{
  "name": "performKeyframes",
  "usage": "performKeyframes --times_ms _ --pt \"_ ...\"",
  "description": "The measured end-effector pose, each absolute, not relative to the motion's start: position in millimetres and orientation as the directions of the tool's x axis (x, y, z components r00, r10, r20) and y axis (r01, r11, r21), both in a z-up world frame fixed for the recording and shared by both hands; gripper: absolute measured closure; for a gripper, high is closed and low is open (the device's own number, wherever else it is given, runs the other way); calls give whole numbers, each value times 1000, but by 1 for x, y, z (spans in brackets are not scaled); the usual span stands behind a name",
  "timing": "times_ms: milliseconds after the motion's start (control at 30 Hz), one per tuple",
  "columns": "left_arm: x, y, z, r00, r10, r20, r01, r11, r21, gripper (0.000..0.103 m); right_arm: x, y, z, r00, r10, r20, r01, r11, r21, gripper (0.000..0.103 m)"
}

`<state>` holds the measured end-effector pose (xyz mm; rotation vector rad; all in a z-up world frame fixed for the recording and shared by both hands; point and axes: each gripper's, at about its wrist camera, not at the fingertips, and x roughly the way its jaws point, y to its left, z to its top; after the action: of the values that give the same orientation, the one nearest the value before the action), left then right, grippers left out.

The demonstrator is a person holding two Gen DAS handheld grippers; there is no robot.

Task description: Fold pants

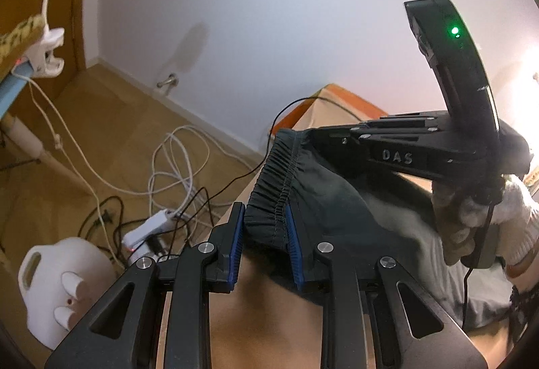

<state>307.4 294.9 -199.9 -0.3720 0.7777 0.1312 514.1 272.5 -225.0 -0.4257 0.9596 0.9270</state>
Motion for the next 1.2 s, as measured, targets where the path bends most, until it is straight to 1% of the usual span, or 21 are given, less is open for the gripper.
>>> performKeyframes --times_ms 100,133,167,200,233,267,300,333,367,433,600,733,800,933,1033,1200 --pt "314 296 -214 663 -50 -747 -237 932 -273 79 512 278 -242 254 440 -861 -823 566 46 103" --pt "314 298 -215 660 -47 -750 -245 930 -274 76 511 279 -247 268 418 -868 -824 566 18 103" --pt "312 300 -214 665 -44 -746 -252 927 -279 76 511 279 -250 284 407 -868 -823 567 -4 103" --pt "311 299 -211 665 -42 -746 -254 926 -278 76 511 277 -249 303 399 -866 -816 578 -19 98" --pt "310 299 -208 666 -27 -746 -262 927 -267 73 513 274 -247 307 398 -864 -806 592 -14 92" --pt "308 299 -205 669 -6 -744 -271 929 -251 71 515 269 -243 307 396 -865 -794 608 -4 71" --pt "306 298 -202 671 3 -741 -272 932 -242 71 515 265 -239 315 391 -865 -786 618 -7 55" --pt "304 298 -198 674 5 -739 -269 933 -239 71 513 259 -232 342 386 -857 -777 629 -26 52" --pt "302 297 -195 675 6 -738 -268 933 -238 71 510 252 -224 368 388 -845 -771 635 -44 52" --pt "296 293 -185 685 6 -729 -258 937 -235 71 502 230 -204 391 414 -822 -760 650 -34 50" --pt "287 271 -155 714 -14 -700 -203 953 -226 71 455 153 -152 478 471 -742 -705 709 -4 36" --pt "280 231 -120 744 -53 -666 -122 969 -213 71 410 85 -123 545 473 -692 -652 758 5 32" --pt "277 207 -107 747 -101 -657 -73 970 -231 71 384 46 -111 576 455 -679 -619 785 0 30" --pt "276 158 -93 738 -168 -654 15 972 -233 71 337 -35 -97 618 408 -672 -545 839 9 29" --pt "275 114 -92 717 -223 -661 87 969 -233 71 310 -92 -91 636 367 -679 -484 875 20 29" --pt "269 49 -112 668 -329 -668 156 939 -306 71 267 -184 -89 667 266 -696 -367 930 3 29"
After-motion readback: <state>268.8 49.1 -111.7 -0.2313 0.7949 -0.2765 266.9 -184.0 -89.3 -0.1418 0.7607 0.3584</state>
